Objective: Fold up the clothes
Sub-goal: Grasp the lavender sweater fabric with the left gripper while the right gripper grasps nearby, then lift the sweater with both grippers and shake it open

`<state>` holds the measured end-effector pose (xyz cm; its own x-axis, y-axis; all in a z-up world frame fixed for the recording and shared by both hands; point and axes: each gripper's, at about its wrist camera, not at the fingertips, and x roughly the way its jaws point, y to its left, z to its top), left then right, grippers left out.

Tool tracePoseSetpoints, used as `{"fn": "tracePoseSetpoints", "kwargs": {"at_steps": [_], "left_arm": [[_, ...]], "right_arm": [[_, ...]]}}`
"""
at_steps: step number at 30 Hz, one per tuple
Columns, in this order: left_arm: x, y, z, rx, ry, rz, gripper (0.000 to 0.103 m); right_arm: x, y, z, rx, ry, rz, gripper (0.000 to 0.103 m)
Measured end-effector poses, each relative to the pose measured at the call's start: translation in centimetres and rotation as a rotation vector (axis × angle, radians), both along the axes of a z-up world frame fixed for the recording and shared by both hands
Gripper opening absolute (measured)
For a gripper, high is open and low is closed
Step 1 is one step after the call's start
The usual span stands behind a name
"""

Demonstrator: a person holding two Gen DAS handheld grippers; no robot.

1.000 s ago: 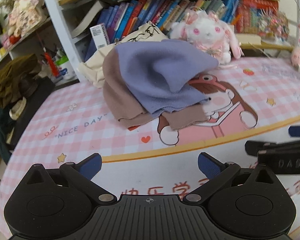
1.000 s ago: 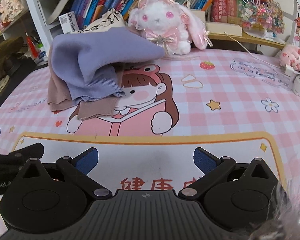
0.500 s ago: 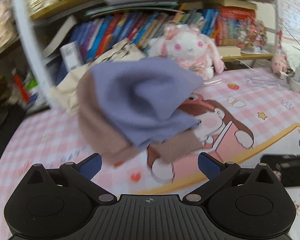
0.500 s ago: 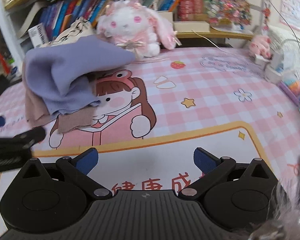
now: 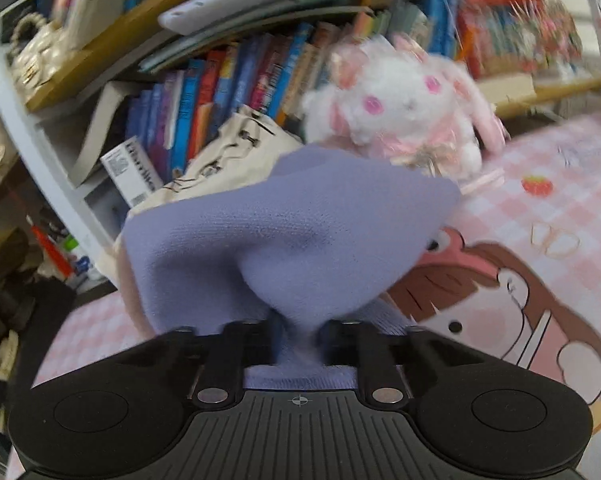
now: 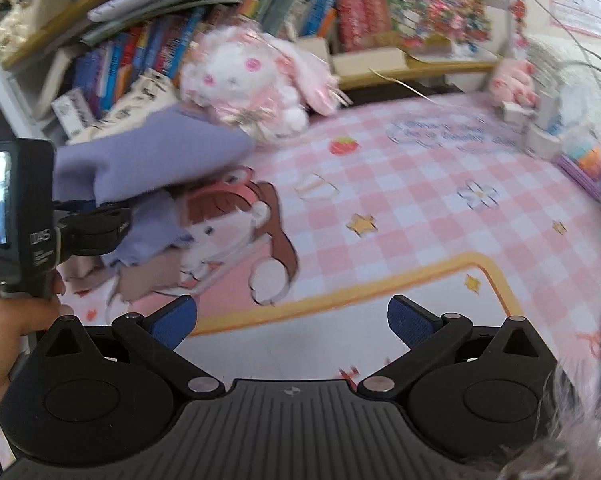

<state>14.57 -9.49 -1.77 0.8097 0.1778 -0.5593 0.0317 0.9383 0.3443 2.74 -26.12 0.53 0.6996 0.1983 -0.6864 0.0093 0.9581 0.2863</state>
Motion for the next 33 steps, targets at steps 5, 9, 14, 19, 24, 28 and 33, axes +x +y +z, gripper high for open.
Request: {"fn": "tracePoseSetpoints", "kwargs": {"at_steps": [5, 9, 14, 19, 24, 28, 33], "left_arm": [[-5.5, 2.1, 3.0, -0.093, 0.005, -0.033, 0.008], [-10.3, 2.2, 4.8, -0.125, 0.040, -0.075, 0.008], [-13.5, 1.6, 6.4, -0.145, 0.057, -0.106, 0.008], [-15.5, 1.5, 6.7, -0.142, 0.088, -0.092, 0.008], [-17.0, 1.9, 7.2, -0.144, 0.096, -0.085, 0.008], [-17.5, 1.5, 9.3, -0.188, 0.039, -0.137, 0.008], [-18.1, 1.2, 15.8, -0.320, -0.146, -0.295, 0.008]], "right_arm": [[1.6, -0.9, -0.5, 0.322, -0.001, 0.076, 0.103], [3.8, -1.0, -4.4, 0.732, 0.212, 0.067, 0.103], [4.2, -0.5, -8.0, 0.976, 0.372, -0.008, 0.101], [4.3, -1.8, -8.0, 1.020, 0.377, -0.071, 0.067], [3.8, -3.9, -5.8, 1.001, 0.275, -0.017, 0.013], [3.4, -5.9, 0.1, 0.943, 0.006, 0.098, 0.012], [5.1, -6.3, 11.0, 0.838, -0.321, 0.250, 0.012]]}}
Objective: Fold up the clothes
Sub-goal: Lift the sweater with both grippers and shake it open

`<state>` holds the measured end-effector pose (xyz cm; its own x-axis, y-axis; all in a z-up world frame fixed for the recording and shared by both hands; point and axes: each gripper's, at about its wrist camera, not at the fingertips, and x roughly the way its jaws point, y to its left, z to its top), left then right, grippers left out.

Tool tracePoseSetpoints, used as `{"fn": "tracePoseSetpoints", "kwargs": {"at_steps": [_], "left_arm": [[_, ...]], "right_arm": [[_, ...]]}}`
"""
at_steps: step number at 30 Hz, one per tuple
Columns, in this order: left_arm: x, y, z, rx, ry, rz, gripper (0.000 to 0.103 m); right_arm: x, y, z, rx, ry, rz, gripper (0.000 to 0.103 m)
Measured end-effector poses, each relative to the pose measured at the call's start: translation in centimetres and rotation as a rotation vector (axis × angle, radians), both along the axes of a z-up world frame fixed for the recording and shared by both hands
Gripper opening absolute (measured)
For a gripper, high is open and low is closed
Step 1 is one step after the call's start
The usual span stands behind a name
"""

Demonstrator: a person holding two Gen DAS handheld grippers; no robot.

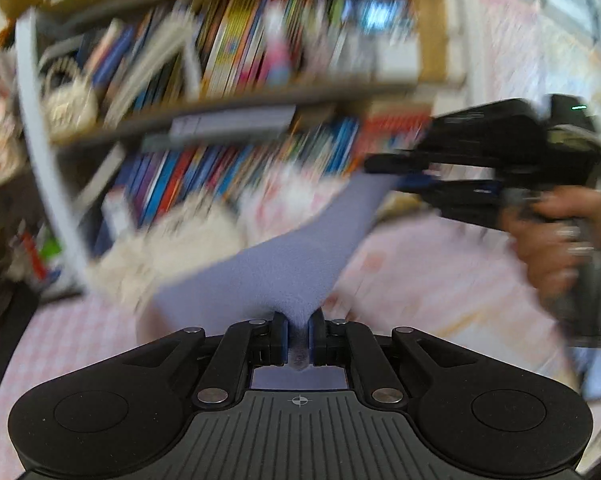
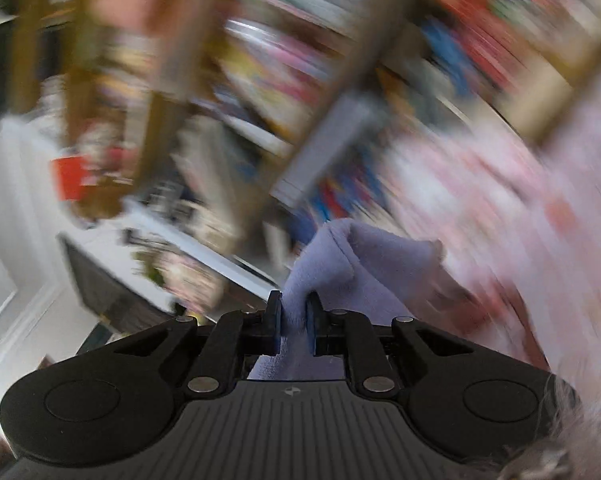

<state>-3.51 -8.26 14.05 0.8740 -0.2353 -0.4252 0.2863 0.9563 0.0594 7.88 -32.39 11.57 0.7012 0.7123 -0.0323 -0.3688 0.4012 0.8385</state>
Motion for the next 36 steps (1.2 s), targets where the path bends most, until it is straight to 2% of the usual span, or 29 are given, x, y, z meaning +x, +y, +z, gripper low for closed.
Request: {"fn": "tracePoseSetpoints", "kwargs": {"at_steps": [2, 3, 6, 7, 8, 10, 11, 13, 15, 16, 17, 19, 21, 22, 24, 26, 28, 29, 30, 31, 33, 36], "left_arm": [[-0.6, 0.5, 3.1, -0.090, -0.088, -0.059, 0.008], [-1.0, 1.2, 4.6, -0.167, -0.132, -0.093, 0.008], [-1.2, 5.4, 7.3, -0.479, -0.149, -0.211, 0.008], [-1.2, 7.1, 7.5, -0.573, -0.137, -0.238, 0.008], [-1.1, 8.8, 7.0, -0.632, -0.112, -0.237, 0.008], [-0.8, 11.7, 5.0, -0.681, -0.045, -0.192, 0.009], [-0.4, 13.1, 3.1, -0.672, 0.022, -0.140, 0.009], [0.7, 15.7, -1.9, -0.628, 0.190, 0.004, 0.010], [1.6, 17.3, -7.2, -0.519, 0.336, 0.170, 0.013], [1.9, 17.9, -9.8, -0.455, 0.395, 0.243, 0.014], [2.1, 18.3, -11.3, -0.409, 0.431, 0.293, 0.015], [2.3, 19.0, -13.6, -0.334, 0.485, 0.375, 0.015], [2.0, 19.3, -14.1, -0.290, 0.499, 0.408, 0.018], [1.7, 19.4, -13.8, -0.276, 0.487, 0.404, 0.019], [1.1, 19.7, -13.2, -0.254, 0.463, 0.401, 0.030], [0.5, 19.9, -12.5, -0.245, 0.432, 0.410, 0.036], [-0.1, 20.2, -11.8, -0.237, 0.402, 0.419, 0.037], [-0.2, 20.2, -11.5, -0.240, 0.389, 0.415, 0.040], [-0.1, 20.2, -11.3, -0.252, 0.378, 0.401, 0.044], [-0.1, 20.2, -11.1, -0.266, 0.367, 0.384, 0.050], [-0.1, 19.7, -10.9, -0.292, 0.357, 0.353, 0.053], [0.0, 18.6, -11.1, -0.328, 0.369, 0.302, 0.054]], "right_arm": [[1.0, 0.8, 4.8, 0.017, -0.134, 0.020, 0.012], [1.4, 1.4, 7.3, 0.022, -0.203, 0.040, 0.012], [1.7, 4.4, 13.2, -0.012, -0.353, 0.129, 0.012], [2.1, 5.9, 13.5, -0.053, -0.336, 0.152, 0.012], [2.5, 7.4, 13.7, -0.094, -0.316, 0.175, 0.012], [3.2, 10.4, 14.2, -0.176, -0.276, 0.220, 0.012], [3.8, 12.2, 12.8, -0.234, -0.210, 0.232, 0.012], [5.3, 15.3, 7.8, -0.356, -0.049, 0.244, 0.012], [6.8, 18.4, 2.7, -0.477, 0.114, 0.254, 0.012], [7.1, 19.4, 0.0, -0.505, 0.182, 0.256, 0.012], [7.4, 20.5, -2.7, -0.533, 0.250, 0.257, 0.011], [8.2, 22.0, -6.5, -0.584, 0.328, 0.233, 0.010], [8.9, 23.0, -8.1, -0.597, 0.338, 0.198, 0.010], [9.3, 23.8, -7.8, -0.597, 0.322, 0.184, 0.010], [10.2, 25.3, -6.9, -0.608, 0.281, 0.169, 0.010], [11.1, 27.1, -6.5, -0.615, 0.217, 0.196, 0.010], [10.8, 27.7, -5.6, -0.605, 0.132, 0.245, 0.012], [10.8, 28.2, -4.9, -0.602, 0.089, 0.272, 0.017], [10.6, 28.3, -4.5, -0.624, 0.067, 0.278, 0.035], [10.3, 28.4, -4.2, -0.646, 0.045, 0.282, 0.046], [8.8, 26.8, -3.5, -0.648, 0.003, 0.254, 0.046], [6.3, 22.5, -3.7, -0.644, 0.032, 0.196, 0.047]]}}
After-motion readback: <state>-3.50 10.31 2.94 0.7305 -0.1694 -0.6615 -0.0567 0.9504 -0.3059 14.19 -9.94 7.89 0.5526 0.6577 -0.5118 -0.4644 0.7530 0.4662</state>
